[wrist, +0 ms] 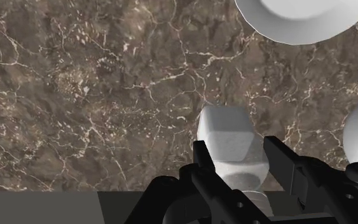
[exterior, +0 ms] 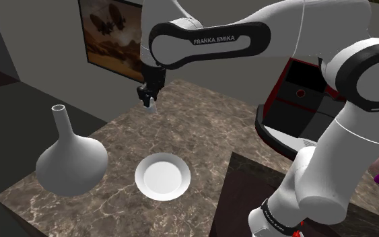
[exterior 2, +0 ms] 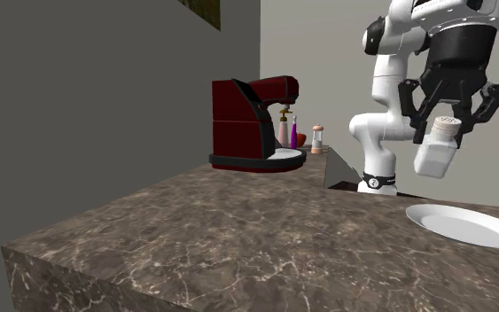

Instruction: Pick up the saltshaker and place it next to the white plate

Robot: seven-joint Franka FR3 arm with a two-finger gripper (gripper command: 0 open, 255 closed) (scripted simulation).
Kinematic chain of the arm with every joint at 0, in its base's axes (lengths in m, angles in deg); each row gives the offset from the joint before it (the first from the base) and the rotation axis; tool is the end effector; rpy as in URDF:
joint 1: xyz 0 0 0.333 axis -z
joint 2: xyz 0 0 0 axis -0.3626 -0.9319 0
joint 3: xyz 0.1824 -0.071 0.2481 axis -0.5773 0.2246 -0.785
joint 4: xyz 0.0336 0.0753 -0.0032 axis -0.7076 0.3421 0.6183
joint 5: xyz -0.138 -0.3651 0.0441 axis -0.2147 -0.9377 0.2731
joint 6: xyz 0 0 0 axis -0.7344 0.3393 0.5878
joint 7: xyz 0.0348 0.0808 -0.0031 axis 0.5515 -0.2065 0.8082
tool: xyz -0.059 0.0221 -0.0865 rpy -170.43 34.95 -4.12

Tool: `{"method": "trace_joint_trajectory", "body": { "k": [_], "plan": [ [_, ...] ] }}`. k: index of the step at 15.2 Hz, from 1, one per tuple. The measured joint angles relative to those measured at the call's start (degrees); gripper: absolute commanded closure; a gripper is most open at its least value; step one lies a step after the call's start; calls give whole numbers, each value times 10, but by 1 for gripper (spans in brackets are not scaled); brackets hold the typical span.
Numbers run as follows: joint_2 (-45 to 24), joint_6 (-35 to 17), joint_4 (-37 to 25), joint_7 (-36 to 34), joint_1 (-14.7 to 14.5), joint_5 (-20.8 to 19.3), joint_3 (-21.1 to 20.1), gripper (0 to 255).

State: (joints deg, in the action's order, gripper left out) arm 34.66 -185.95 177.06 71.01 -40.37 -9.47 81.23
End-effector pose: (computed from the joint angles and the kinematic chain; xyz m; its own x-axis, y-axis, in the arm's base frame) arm 0.5413 0.2347 0.5032 0.9032 0.4200 0.0884 0.4103 -0.9054 0.1092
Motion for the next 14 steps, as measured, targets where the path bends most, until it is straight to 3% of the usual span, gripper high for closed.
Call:
{"method": "trace_joint_trajectory", "body": {
  "k": [11,14],
  "plan": [
    [-145,71,-198,-127,-83,-36,-48,255],
    [-166,68,-214,-138,-91,-41,-50,255]
  ]
}}
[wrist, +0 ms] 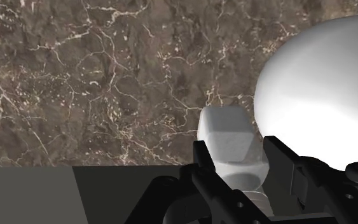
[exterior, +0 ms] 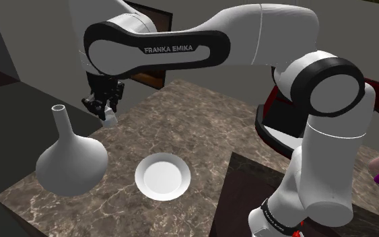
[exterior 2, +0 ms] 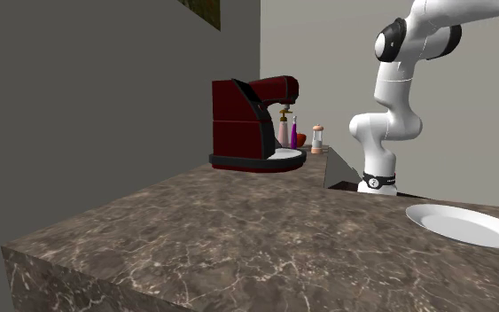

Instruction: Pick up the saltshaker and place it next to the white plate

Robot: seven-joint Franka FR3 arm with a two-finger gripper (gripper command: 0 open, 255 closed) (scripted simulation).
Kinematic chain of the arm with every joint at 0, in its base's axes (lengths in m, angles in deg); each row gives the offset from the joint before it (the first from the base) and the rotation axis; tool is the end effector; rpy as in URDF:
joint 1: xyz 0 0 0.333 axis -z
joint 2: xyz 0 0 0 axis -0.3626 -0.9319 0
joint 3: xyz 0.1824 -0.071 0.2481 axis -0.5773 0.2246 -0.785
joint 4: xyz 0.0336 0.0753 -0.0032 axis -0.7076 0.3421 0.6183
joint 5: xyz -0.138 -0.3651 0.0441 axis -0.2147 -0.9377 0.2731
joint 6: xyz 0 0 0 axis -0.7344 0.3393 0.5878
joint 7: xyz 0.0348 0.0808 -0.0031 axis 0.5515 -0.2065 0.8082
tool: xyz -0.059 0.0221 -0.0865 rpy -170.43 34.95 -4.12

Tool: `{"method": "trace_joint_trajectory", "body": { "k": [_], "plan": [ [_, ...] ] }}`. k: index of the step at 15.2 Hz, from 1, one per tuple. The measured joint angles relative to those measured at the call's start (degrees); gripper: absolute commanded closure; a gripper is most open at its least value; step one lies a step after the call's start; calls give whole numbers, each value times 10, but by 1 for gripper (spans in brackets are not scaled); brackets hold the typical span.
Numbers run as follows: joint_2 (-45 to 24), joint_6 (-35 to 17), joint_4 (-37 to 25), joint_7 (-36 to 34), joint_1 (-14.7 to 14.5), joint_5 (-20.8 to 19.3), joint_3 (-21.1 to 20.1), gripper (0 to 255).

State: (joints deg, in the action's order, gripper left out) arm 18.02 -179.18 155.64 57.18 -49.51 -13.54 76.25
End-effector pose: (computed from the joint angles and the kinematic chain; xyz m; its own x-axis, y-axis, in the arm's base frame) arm 0.5466 0.3926 0.4934 0.9037 0.4188 0.0885 0.4092 -0.9059 0.1088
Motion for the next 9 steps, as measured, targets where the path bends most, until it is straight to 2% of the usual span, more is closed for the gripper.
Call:
{"method": "trace_joint_trajectory", "body": {
  "k": [9],
  "plan": [
    [-10,-62,53,-12,0,-6,1,255]
  ]
}}
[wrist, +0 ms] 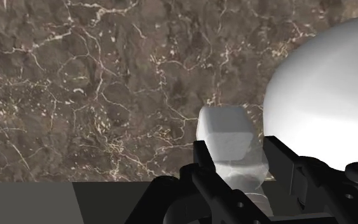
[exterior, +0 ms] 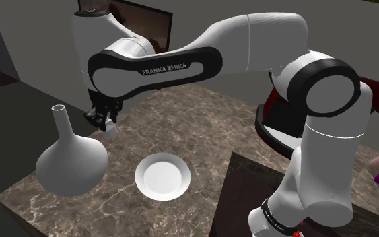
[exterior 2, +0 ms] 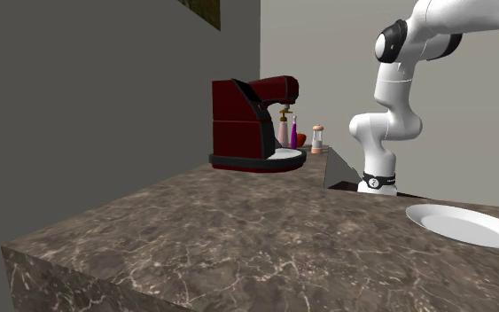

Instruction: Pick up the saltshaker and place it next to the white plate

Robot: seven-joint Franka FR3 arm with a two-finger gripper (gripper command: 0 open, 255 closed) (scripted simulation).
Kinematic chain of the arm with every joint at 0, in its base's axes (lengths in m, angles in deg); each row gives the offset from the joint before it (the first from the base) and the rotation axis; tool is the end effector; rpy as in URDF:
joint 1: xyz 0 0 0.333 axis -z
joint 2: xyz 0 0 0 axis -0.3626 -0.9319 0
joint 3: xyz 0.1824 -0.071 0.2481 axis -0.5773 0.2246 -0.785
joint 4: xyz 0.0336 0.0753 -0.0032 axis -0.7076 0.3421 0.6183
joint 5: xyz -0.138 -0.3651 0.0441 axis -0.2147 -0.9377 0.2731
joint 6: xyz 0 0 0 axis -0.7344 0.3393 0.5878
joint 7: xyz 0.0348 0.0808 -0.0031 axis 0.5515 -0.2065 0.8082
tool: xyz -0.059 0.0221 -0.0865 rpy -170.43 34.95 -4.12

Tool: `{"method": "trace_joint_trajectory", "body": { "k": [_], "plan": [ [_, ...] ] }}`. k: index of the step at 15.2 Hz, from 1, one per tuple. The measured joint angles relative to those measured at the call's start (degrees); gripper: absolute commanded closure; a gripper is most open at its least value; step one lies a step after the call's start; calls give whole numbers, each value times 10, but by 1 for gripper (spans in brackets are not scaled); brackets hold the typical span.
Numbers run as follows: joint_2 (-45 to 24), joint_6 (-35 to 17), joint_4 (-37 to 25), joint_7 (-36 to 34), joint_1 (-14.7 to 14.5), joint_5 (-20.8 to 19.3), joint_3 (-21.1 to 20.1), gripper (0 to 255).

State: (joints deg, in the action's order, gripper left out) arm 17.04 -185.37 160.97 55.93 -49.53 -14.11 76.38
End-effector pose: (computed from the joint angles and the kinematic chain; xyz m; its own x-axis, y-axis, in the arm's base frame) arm 0.5460 0.3954 0.4469 0.9041 0.4182 0.0885 0.4085 -0.9062 0.1090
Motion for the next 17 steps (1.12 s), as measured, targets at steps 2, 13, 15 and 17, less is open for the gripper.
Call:
{"method": "trace_joint_trajectory", "body": {
  "k": [2,13,15,17],
  "plan": [
    [0,-15,15,-2,1,-1,1,255],
    [-24,-88,58,-16,1,-13,6,255],
    [-23,-104,65,-21,1,-16,8,255],
    [-20,-117,72,-23,2,-18,10,255]
  ]
}}
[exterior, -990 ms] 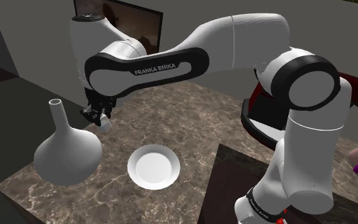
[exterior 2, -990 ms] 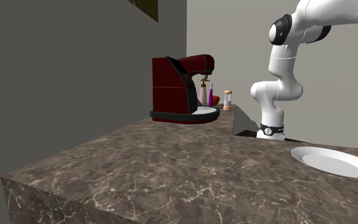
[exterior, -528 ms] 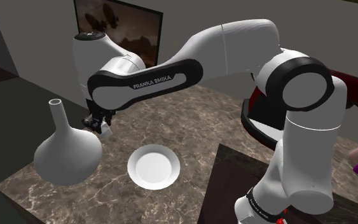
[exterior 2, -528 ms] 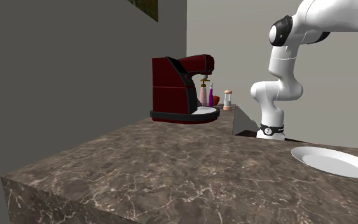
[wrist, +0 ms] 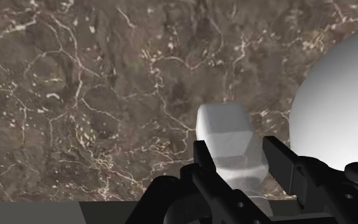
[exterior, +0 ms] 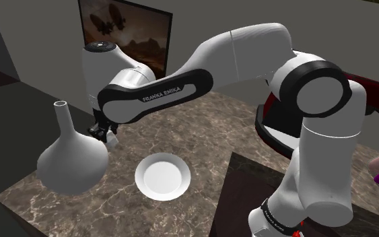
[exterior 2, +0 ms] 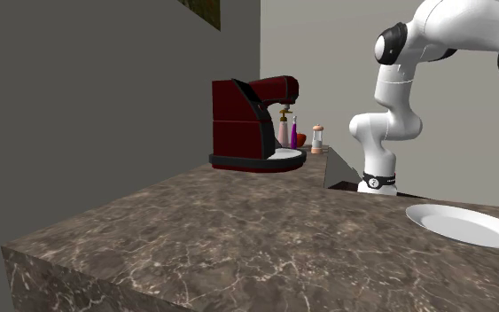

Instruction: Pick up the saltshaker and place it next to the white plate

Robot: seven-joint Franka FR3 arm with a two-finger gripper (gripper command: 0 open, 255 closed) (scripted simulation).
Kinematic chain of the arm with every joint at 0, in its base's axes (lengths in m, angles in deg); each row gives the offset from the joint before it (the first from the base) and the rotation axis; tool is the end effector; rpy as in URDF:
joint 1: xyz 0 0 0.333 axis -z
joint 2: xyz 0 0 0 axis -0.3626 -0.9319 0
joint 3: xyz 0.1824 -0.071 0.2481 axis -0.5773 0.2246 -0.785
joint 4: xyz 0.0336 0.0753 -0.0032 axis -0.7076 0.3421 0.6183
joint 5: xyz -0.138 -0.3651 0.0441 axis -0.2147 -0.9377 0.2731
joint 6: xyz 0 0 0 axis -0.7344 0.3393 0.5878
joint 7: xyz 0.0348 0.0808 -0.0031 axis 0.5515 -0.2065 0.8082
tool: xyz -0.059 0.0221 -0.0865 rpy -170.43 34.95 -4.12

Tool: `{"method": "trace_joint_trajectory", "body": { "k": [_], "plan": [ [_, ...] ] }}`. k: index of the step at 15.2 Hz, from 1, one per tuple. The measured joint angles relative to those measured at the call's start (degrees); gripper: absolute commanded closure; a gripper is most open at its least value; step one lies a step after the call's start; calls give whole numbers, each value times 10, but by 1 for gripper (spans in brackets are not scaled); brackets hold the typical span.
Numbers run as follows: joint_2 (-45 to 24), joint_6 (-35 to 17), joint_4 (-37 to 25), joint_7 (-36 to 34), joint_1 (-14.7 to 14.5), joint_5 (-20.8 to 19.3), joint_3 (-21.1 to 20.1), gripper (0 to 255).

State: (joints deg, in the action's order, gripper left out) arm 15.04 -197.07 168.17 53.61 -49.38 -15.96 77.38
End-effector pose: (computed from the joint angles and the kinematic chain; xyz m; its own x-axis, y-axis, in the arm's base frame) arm 0.5498 0.3909 0.3823 0.9032 0.4072 0.1356 0.3953 -0.9123 0.1069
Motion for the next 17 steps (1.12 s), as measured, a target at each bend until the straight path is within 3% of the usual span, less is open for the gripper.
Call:
{"method": "trace_joint_trajectory", "body": {
  "k": [7,8,13,15,17],
  "plan": [
    [-1,-11,1,-1,-1,-1,4,255],
    [-5,-7,-6,1,-1,-1,4,0],
    [-26,11,-39,6,4,-1,11,0],
    [-5,2,-11,3,2,1,9,0],
    [-1,26,-20,5,-2,6,5,0]
  ]
}}
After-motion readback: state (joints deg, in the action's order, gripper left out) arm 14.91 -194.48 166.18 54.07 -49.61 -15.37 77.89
